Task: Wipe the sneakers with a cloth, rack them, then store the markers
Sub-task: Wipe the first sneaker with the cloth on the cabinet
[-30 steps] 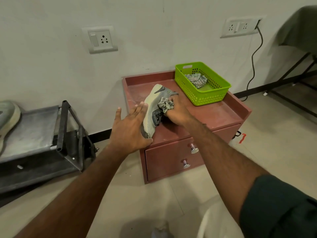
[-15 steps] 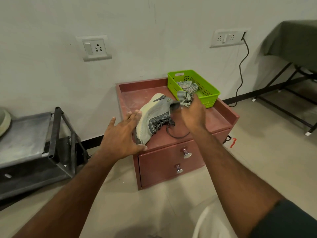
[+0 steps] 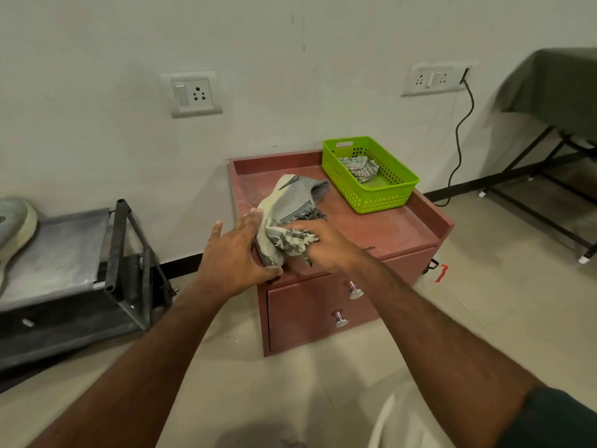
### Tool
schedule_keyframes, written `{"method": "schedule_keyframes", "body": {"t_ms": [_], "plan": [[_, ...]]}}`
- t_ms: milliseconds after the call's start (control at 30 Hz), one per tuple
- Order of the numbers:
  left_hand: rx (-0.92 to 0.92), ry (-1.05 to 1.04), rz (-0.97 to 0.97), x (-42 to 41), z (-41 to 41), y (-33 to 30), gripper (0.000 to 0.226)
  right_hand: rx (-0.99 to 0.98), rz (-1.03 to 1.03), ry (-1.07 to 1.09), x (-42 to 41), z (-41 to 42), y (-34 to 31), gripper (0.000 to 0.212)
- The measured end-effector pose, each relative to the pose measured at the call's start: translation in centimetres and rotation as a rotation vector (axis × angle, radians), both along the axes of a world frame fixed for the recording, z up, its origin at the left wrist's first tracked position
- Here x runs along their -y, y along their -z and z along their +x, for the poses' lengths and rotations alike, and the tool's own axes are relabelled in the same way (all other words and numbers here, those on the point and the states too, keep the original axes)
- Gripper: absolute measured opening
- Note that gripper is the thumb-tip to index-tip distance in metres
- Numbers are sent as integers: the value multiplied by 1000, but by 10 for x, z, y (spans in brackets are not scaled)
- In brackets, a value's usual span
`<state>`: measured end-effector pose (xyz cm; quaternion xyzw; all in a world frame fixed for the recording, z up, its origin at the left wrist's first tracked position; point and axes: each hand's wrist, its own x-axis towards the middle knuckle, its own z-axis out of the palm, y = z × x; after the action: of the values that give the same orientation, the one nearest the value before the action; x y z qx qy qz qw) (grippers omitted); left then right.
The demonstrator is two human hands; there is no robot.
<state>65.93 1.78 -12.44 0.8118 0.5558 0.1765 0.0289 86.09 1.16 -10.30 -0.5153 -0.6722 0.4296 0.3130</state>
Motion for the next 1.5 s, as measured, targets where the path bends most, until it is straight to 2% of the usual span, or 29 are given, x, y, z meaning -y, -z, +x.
{"method": "schedule_keyframes", "body": {"t_ms": [67, 133, 200, 233, 300, 400, 567, 700, 800, 867, 933, 1000, 1100, 1133, 1233, 1433, 1500], "plan": [[13, 4, -3, 1, 0, 0, 122, -53, -63, -23, 7, 14, -6, 16], [7, -2, -1, 1, 0, -1, 122, -122, -31, 154, 3, 27, -5, 14], [-4, -13, -6, 1, 1, -2, 122, -184, 129, 384, -8, 28, -4, 32], [-3, -15, -4, 1, 1, -2, 122, -139, 242, 461, -15, 24, 0, 44], [10, -6, -5, 1, 1, -2, 122, -76, 374, 515, -22, 12, 7, 65], [37, 8, -3, 1, 1, -1, 122, -44, 298, 420, -24, -11, 15, 67], [87, -41, -10, -2, -4, 1, 123, 38, 87, 61, -13, -23, 20, 79], [6, -23, 7, 0, -6, -3, 121, 85, -37, -85, 19, 13, 2, 57], [-51, -51, 18, -2, -9, -3, 119, 74, -30, 63, 30, 38, 5, 48], [-89, -70, -9, -3, -13, 0, 115, 57, 137, 309, 23, 39, 6, 52], [-118, -72, -41, -2, -16, 2, 110, -45, 236, 384, 15, 22, 8, 54], [-127, -43, -64, -1, -17, 5, 110, -72, 243, 332, 12, -1, 8, 58], [-160, 55, -81, 0, -16, 6, 110, 139, 170, 108, 12, -21, 10, 69], [-184, 81, -96, -1, -16, 5, 109, 203, 141, 64, 14, -19, 7, 71], [-290, 132, -110, -3, -12, 8, 103, 217, 28, -35, 23, 8, -4, 70], [-433, 212, -33, 0, 20, 10, 89, 406, 47, -42, 24, 59, 1, 74], [-453, 240, -37, 5, 34, 11, 90, 427, 98, 40, 27, 64, 4, 63]]}}
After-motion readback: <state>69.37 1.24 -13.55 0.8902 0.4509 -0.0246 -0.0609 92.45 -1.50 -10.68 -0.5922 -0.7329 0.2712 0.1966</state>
